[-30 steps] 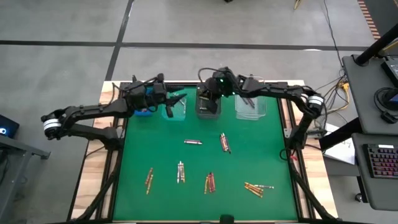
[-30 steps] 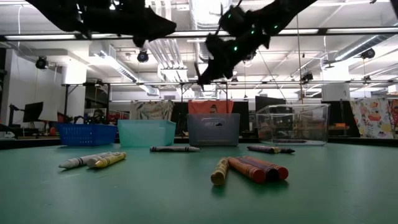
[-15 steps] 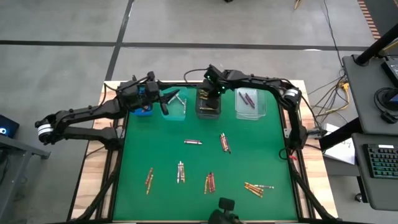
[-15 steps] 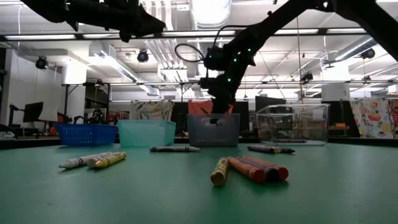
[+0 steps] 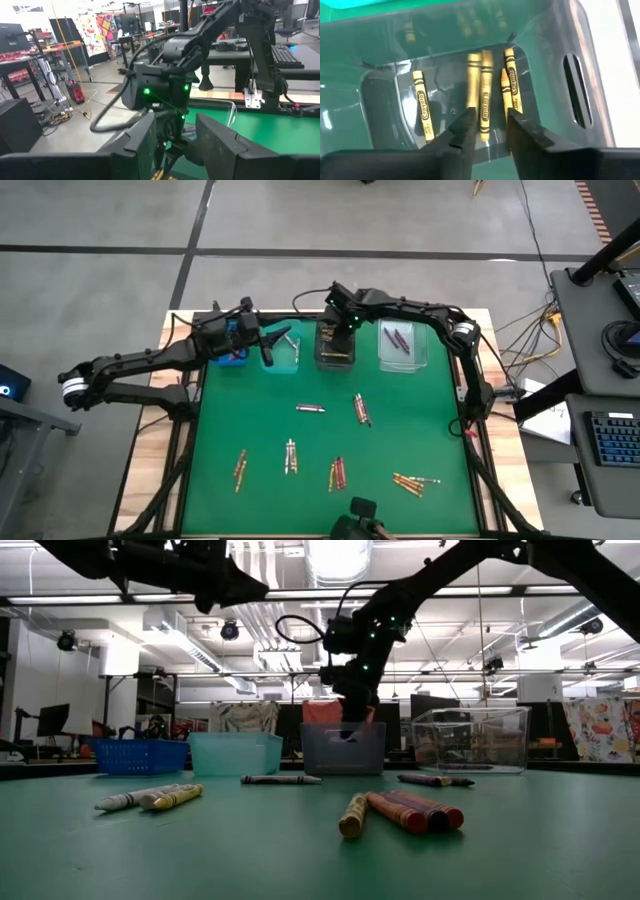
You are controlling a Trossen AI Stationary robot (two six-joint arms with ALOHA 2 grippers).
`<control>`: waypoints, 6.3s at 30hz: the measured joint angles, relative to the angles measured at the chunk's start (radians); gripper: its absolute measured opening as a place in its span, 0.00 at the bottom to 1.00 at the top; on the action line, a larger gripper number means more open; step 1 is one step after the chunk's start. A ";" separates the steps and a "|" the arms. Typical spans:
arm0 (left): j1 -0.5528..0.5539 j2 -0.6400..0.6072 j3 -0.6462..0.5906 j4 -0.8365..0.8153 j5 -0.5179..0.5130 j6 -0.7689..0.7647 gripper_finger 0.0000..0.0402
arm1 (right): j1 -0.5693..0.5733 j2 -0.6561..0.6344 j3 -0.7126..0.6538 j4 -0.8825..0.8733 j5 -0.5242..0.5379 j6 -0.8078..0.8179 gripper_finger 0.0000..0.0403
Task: Sort crayons
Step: Put the red crayon into the blue bin
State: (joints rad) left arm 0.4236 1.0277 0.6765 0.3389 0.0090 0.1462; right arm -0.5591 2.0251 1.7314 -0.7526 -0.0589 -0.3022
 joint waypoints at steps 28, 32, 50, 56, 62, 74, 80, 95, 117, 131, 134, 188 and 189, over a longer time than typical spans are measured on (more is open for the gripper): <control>-0.059 -0.003 0.032 -0.417 0.009 -0.348 0.31 | 0.187 -0.222 0.016 -0.193 -0.031 0.128 0.33; -0.104 -0.001 0.098 -0.614 0.009 -0.428 0.31 | 0.257 -0.229 0.012 -0.216 -0.039 0.135 0.33; -0.413 0.013 0.097 -1.027 0.000 -0.964 0.31 | 0.435 -0.285 -0.177 -0.130 -0.046 0.224 0.33; -0.619 0.064 0.095 -1.146 -0.001 -1.244 0.31 | 0.437 -0.285 -0.192 -0.072 -0.046 0.203 0.33; -0.807 0.158 0.095 -1.164 0.000 -1.474 0.31 | 0.437 -0.285 -0.193 -0.043 -0.046 0.198 0.33; -0.985 0.340 0.095 -1.185 -0.001 -1.731 0.31 | 0.463 -0.285 -0.194 -0.042 -0.046 0.215 0.33; -0.999 0.433 0.095 -1.173 -0.002 -1.742 0.31 | 0.472 -0.285 -0.194 -0.042 -0.046 0.217 0.33; -0.999 0.496 0.095 -1.121 -0.038 -1.719 0.31 | 0.474 -0.285 -0.194 -0.031 -0.046 0.217 0.33; -1.014 0.533 0.096 -1.117 -0.064 -1.738 0.03 | 0.474 -0.284 -0.194 -0.017 -0.045 0.214 0.33; -0.969 0.390 0.098 -1.160 -0.178 -1.641 0.00 | 0.474 -0.284 -0.200 -0.029 -0.045 0.213 0.33; -0.921 0.335 0.109 -1.186 -0.217 -1.573 0.00 | 0.474 -0.284 -0.200 -0.047 -0.044 0.209 0.33; 0.393 0.507 0.179 -0.905 -0.548 -0.202 0.03 | 0.438 -0.284 -0.201 -0.076 -0.043 0.180 0.33; 0.393 0.511 0.179 -0.905 -0.549 -0.203 0.04 | 0.436 -0.284 -0.201 -0.074 -0.043 0.180 0.33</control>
State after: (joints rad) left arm 0.8162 1.5386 0.8551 -0.5663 -0.5400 -0.0566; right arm -0.1230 1.7412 1.5309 -0.8268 -0.1017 -0.1226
